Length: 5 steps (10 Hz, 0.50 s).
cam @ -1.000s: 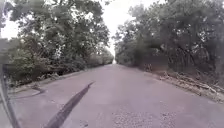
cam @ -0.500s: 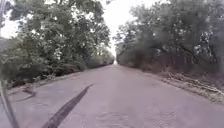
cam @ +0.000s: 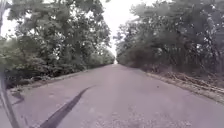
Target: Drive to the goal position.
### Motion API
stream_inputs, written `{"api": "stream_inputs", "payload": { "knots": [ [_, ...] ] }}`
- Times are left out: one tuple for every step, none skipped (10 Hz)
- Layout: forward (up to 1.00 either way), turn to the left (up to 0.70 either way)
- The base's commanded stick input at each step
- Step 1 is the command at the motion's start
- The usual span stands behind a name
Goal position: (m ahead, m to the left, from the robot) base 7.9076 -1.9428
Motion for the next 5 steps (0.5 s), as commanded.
{"api": "stream_inputs", "payload": {
  "knots": [
    [0.7,0.0],
    [0.7,0.0],
    [0.7,0.0],
    [0.7,0.0],
    [0.7,0.0]
  ]
}}
